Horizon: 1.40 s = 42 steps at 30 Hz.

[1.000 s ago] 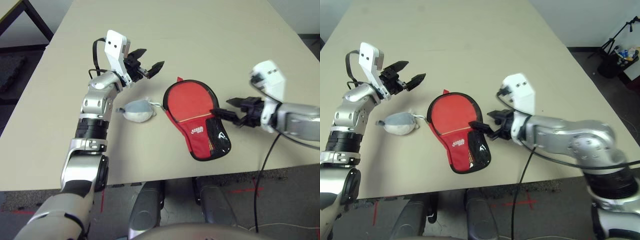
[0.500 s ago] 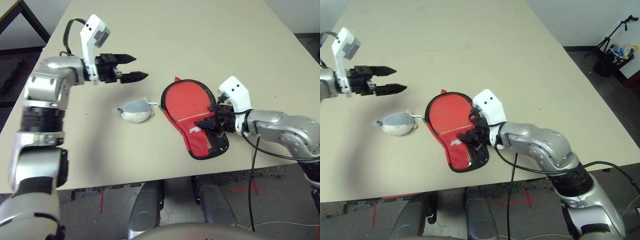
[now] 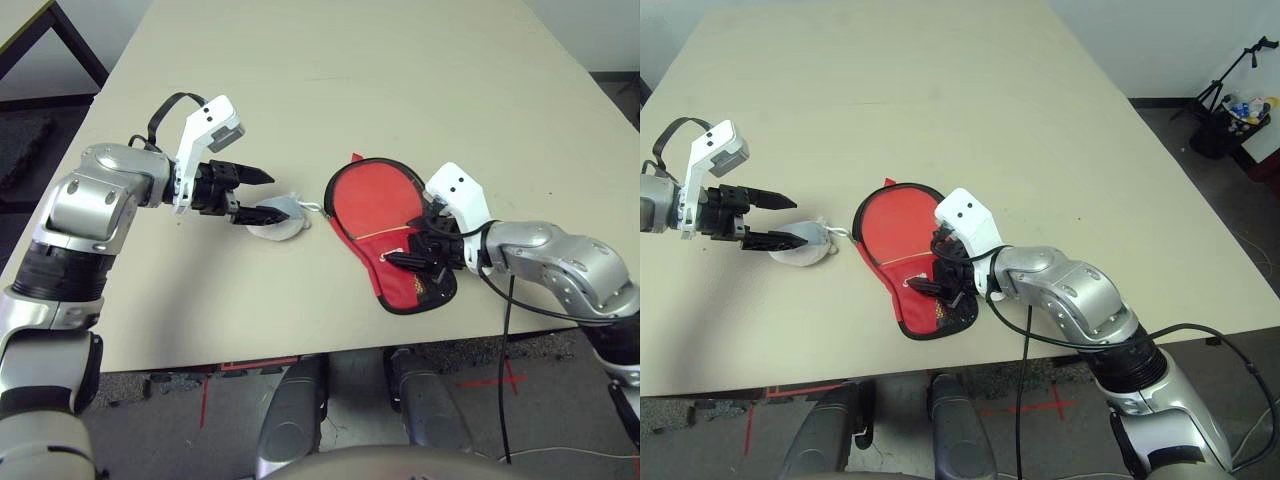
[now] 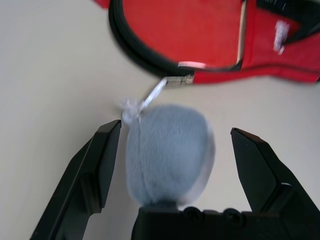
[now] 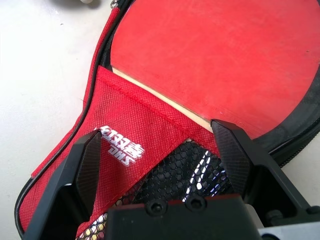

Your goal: Store the ping-pong paddle in its case and zip it.

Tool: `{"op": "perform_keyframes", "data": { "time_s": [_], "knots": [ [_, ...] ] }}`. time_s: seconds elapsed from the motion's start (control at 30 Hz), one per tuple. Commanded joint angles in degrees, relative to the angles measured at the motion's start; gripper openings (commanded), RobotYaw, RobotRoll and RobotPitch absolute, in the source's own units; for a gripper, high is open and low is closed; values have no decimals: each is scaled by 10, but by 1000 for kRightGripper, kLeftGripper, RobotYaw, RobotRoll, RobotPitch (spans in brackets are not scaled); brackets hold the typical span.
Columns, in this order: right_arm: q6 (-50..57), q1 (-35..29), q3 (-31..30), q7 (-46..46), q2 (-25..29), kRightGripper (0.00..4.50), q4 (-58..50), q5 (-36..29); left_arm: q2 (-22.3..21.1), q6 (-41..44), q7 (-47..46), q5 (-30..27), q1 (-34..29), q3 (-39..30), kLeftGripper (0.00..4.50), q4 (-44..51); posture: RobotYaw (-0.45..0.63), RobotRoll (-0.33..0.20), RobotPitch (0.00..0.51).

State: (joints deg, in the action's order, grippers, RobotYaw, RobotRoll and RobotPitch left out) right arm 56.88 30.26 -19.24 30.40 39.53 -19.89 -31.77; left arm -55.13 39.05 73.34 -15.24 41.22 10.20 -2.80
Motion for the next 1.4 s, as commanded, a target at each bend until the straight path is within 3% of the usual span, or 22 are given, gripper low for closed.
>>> {"op": "perform_keyframes", "data": {
  "time_s": [0.03, 0.5, 0.6, 0.9, 1.0, 1.17, 1.4],
  "knots": [
    [13, -9, -11, 12, -9, 4486, 13, 20, -8, -19, 16, 22, -8, 24, 4500, -2, -11, 0, 189],
    [18, -6, -3, 31, -40, 4486, 20, 62, 18, -88, 31, 88, -36, 76, 4500, -43, -22, 0, 191],
    [18, -6, -3, 34, -44, 4500, 21, 68, 30, -92, 27, 95, -32, 74, 3884, -51, -23, 0, 192],
    [7, -9, -14, 51, -49, 4500, 25, 94, 71, -145, -3, 122, 2, 65, 1008, -119, -23, 0, 193],
    [2, -11, -19, 60, -48, 4500, 27, 103, 91, -170, -24, 134, 27, 59, 330, -166, -23, 0, 193],
    [0, -13, -21, 68, -56, 4500, 30, 113, 123, -213, -58, 157, 69, 52, 231, -249, -25, 0, 196],
    [-10, -7, -37, 84, -69, 4500, 42, 131, 198, -300, -142, 200, 173, 47, 230, -445, -30, 0, 204]
  ]
}}
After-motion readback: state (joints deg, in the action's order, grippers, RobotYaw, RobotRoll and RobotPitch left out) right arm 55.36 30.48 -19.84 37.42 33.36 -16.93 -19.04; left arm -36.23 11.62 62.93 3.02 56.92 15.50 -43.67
